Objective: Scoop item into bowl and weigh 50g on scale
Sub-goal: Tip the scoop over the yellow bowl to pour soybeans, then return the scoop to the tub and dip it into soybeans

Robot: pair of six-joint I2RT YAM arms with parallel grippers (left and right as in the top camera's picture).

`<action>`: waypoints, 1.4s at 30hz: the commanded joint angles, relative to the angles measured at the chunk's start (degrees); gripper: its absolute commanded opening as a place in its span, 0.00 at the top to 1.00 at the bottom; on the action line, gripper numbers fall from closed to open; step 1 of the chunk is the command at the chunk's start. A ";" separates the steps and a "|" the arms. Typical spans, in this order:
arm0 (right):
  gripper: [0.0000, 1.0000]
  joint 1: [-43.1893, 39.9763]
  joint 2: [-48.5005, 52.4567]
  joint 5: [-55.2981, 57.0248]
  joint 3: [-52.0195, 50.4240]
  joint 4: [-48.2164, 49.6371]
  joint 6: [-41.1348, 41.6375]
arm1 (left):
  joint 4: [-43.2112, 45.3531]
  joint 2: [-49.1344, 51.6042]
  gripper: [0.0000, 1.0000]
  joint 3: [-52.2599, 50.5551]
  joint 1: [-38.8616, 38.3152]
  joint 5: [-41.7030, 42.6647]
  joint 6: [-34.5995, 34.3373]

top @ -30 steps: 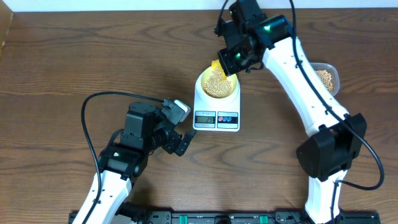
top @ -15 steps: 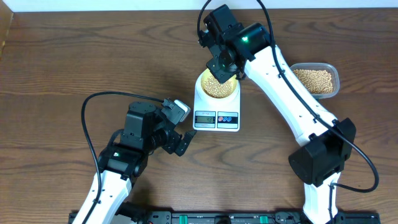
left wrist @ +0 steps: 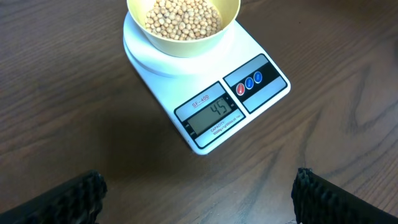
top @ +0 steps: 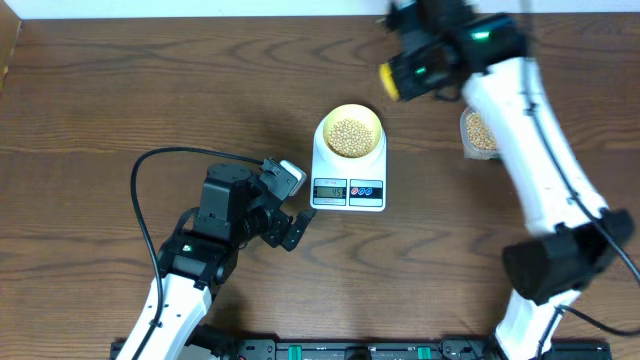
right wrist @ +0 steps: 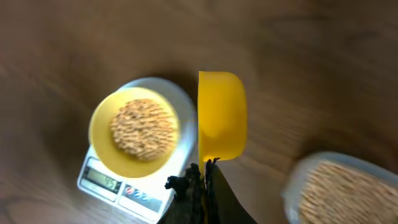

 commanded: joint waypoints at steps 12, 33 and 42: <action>0.99 -26.23 -3.06 -1.77 1.20 -13.88 1.66 | 0.04 0.07 0.02 0.17 0.24 -0.33 0.79; 0.99 -28.96 12.85 -3.02 1.01 -11.63 -11.52 | 0.07 0.07 0.02 0.17 0.24 -0.33 0.79; 0.99 -29.24 17.77 -11.85 1.01 -11.63 -15.72 | 0.04 0.07 0.02 0.17 0.24 -0.33 0.79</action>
